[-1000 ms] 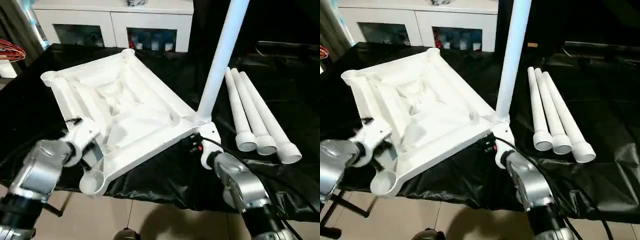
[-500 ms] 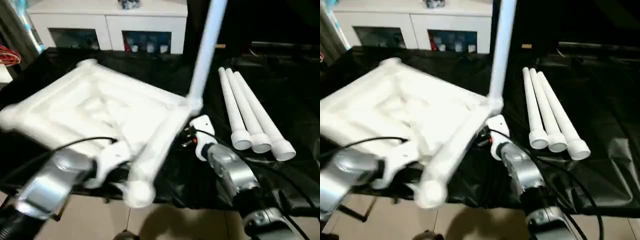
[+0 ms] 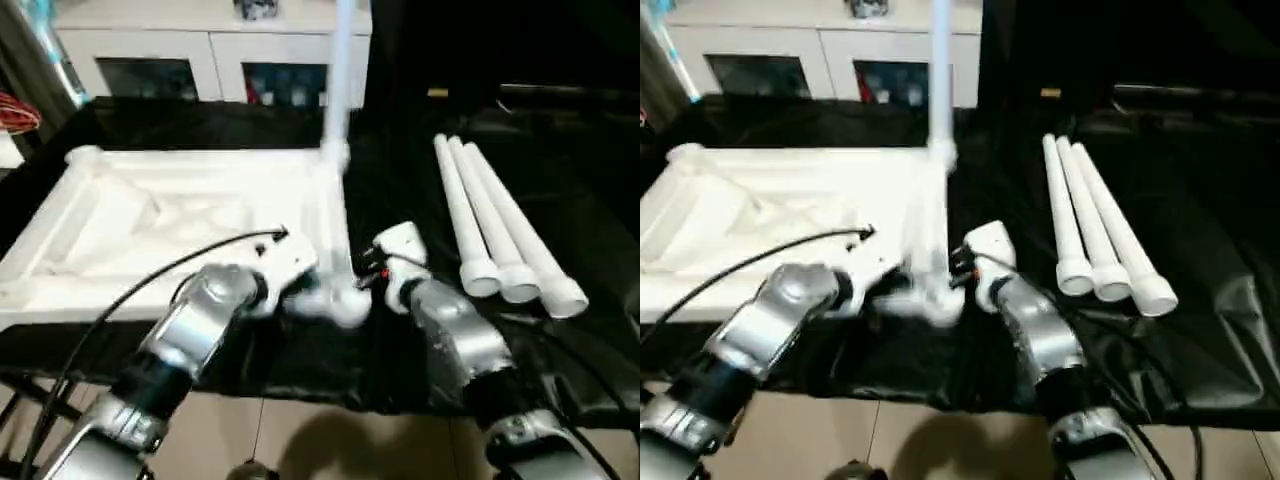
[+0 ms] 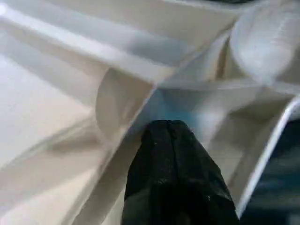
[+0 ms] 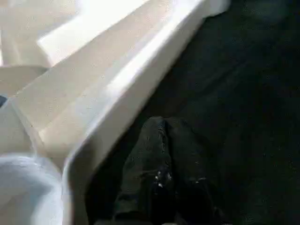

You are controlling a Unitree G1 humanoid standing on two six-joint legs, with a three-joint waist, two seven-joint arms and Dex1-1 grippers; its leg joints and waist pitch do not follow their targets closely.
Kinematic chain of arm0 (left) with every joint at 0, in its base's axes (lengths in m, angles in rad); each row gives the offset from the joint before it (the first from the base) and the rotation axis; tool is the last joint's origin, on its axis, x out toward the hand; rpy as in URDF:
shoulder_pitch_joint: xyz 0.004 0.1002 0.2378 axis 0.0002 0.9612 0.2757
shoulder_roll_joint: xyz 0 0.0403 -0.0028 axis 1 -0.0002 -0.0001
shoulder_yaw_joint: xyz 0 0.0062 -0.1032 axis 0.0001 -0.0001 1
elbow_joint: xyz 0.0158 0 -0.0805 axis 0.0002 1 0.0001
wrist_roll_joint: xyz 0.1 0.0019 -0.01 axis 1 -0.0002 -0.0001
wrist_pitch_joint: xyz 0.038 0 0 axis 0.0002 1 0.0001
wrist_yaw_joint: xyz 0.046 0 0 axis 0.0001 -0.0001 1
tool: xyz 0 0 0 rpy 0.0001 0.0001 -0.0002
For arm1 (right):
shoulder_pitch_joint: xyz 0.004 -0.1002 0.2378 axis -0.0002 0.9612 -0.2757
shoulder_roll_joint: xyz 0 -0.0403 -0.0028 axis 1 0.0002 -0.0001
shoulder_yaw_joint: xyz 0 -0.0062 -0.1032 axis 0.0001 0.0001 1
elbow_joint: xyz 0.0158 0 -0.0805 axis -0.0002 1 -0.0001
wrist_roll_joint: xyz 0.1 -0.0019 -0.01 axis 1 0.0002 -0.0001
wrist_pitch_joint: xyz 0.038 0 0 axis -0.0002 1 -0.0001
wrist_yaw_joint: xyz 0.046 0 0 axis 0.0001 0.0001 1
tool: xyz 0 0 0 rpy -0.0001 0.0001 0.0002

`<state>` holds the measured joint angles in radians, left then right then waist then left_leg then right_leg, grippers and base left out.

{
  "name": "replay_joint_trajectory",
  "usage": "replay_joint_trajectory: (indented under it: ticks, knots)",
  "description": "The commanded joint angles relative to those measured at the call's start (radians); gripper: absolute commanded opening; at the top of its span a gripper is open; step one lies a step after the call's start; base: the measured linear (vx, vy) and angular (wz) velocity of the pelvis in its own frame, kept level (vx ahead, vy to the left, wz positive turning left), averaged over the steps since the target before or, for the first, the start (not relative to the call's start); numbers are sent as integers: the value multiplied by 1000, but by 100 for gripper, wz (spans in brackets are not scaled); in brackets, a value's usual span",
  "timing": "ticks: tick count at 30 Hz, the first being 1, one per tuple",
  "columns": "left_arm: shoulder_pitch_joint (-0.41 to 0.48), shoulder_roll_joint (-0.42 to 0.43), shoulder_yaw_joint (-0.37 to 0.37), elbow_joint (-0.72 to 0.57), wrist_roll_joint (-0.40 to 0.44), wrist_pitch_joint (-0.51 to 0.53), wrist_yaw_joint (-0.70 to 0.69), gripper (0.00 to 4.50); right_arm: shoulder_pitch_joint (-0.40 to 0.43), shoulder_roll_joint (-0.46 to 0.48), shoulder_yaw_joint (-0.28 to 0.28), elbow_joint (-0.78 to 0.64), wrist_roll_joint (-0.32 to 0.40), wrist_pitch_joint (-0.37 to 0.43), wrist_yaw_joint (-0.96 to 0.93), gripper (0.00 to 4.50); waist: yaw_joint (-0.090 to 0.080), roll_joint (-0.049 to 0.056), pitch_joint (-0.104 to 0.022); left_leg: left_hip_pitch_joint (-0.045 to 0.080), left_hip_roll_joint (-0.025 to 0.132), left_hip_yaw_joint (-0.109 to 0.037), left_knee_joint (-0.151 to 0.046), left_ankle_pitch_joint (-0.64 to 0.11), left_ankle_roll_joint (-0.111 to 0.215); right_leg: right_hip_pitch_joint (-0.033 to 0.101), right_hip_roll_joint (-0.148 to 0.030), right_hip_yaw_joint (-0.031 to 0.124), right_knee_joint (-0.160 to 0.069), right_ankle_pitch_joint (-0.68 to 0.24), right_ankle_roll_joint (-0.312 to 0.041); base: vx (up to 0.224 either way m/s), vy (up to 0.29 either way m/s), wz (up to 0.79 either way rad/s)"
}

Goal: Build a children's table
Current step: Rotate table base

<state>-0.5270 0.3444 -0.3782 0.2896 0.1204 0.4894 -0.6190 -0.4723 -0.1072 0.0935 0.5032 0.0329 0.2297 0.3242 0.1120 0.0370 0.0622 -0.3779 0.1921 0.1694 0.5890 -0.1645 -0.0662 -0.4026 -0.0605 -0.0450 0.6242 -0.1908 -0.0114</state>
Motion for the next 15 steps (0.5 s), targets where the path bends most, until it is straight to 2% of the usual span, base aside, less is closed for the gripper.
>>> replay_joint_trajectory:
  ticks: [1, 3, 4, 5, 6, 7, 8, 9, 11, 12, 13, 14, 15]
  knots:
    - [-4, 9, 25, 13, 5, -27, 8, 0, 34, -21, -37, -107, 3, 36, -37, 1, 9, 14, -80, 12, 23, -14, -63, -201, -29, 51, -66, 39, -76, -112, -157, 0, 0, 0]
    - [8, 14, 49, -22, -20, -46, -19, 0, 58, -38, -53, -178, -12, 72, -64, 1, 10, 11, -84, 8, 22, -14, -59, -167, -22, 53, -65, 39, -66, -55, -174, 0, 0, 0]
    - [20, 19, 66, -55, -38, -49, -37, 0, 70, -47, -67, -220, -3, 103, -63, 1, 12, 18, -84, 7, 21, -15, -58, -161, -22, 53, -66, 38, -64, -49, -179, 0, 0, 0]
    - [30, 22, 83, -79, -57, -59, -45, 0, 81, -51, -82, -256, 15, 127, -57, 1, 11, 13, -84, 6, 22, -14, -59, -162, -17, 54, -64, 38, -65, -39, -183, 0, 0, 0]
    - [36, 23, 93, -93, -70, -64, -48, 0, 87, -54, -91, -278, 28, 141, -52, 1, 11, 17, -81, 6, 22, -13, -59, -183, -15, 52, -65, 38, -68, -63, -185, 0, 0, 0]
    - [38, 22, 100, -98, -75, -63, -46, 33, 89, -55, -95, -285, 31, 147, -51, 17, 10, 16, -80, 8, 22, -13, -61, -206, -15, 52, -67, 37, -71, -103, -183, 0, 0, 0]
    - [46, 16, 126, -119, -97, -58, -34, 41, 95, -60, -108, -314, 45, 170, -51, 34, 9, 17, -77, 7, 22, -13, -63, -215, -16, 52, -67, 38, -72, -122, -182, 0, 0, 0]
    - [54, 2, 163, -141, -122, -56, -9, 41, 98, -66, -120, -344, 51, 194, -56, 34, 8, 17, -76, 8, 22, -13, -64, -230, -18, 49, -67, 37, -77, -163, -175, 0, 0, 0]
    - [60, -33, 222, -167, -161, -58, 36, 44, 99, -76, -135, -386, 55, 239, -70, 34, 8, 18, -76, 9, 23, -13, -64, -235, -21, 47, -66, 38, -79, -187, -169, 0, 0, 0]
    - [62, -60, 249, -176, -180, -66, 60, 70, 95, -79, -144, -399, 52, 263, -86, 54, 4, 11, -75, 8, 22, -11, -63, -231, -21, 48, -64, 38, -80, -189, -167, 0, 0, 0]
    - [64, -79, 264, -183, -193, -68, 75, 82, 90, -81, -151, -403, 51, 278, -96, 69, 6, 8, -75, 7, 21, -11, -62, -212, -21, 50, -65, 38, -78, -186, -167, 0, 0, 0]
    - [66, -95, 276, -189, -202, -68, 88, 85, 86, -82, -156, -406, 51, 290, -104, 76, 8, 11, -76, 7, 22, -11, -62, -212, -19, 48, -66, 38, -80, -192, -164, 0, 0, 0]
    - [68, -110, 285, -199, -214, -56, 92, 85, 80, -82, -162, -409, 47, 302, -115, 77, 6, 1, -76, 8, 21, -9, -61, -212, -15, 46, -64, 39, -83, -201, -157, 0, 0, 0]
